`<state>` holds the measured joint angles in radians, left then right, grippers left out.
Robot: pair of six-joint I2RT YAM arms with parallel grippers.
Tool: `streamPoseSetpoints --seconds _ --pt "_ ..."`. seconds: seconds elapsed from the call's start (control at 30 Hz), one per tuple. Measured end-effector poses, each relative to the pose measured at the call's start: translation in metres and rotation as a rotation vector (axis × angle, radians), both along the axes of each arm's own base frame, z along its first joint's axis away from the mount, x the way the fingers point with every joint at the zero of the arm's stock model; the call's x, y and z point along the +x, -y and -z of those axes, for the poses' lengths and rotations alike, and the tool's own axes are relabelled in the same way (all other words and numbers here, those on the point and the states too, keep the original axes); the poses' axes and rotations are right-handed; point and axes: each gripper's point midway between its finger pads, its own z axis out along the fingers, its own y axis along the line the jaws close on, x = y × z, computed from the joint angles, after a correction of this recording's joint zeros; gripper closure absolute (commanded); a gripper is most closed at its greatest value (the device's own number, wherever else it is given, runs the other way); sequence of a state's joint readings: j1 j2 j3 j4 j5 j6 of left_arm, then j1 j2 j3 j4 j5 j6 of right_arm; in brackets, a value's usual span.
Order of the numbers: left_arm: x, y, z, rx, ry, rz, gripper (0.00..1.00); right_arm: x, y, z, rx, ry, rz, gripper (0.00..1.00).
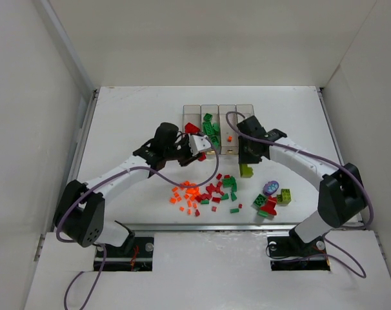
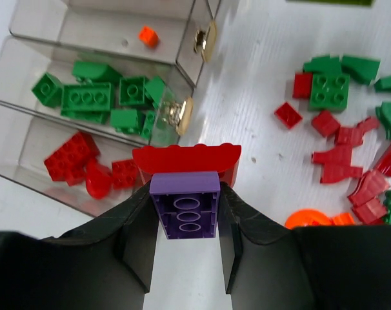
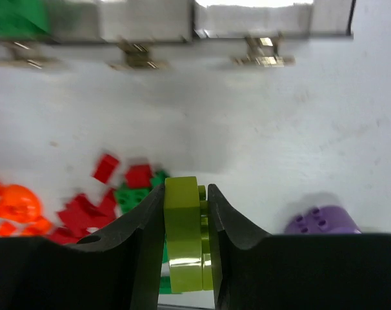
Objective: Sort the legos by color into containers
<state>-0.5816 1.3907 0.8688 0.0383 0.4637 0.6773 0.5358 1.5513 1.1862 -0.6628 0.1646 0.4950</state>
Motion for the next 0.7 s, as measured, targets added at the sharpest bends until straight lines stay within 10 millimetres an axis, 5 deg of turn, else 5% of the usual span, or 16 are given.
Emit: streamPoseSetpoints --seconds 0.2,0.43,0.57,0.7 --pt "0.002 0.015 -0.023 -0.072 0.007 0.033 1.00 -0.032 0.020 0.043 -0.098 -0.150 0.000 0.61" --pt "-0.004 0.022 -0.030 -0.103 -0.018 0.076 1.00 -0.032 0.020 0.048 -0.113 -0.153 -0.060 0.25" --pt "-0.006 0.025 -0.035 -0.120 -0.025 0.091 1.00 -0.030 0.016 0.035 -0.090 -0.112 -0.120 0.22" --pt "-0.010 0.030 -0.042 -0.146 -0.034 0.119 1.00 -0.031 -0.001 -0.016 0.055 0.080 -0.248 0.22"
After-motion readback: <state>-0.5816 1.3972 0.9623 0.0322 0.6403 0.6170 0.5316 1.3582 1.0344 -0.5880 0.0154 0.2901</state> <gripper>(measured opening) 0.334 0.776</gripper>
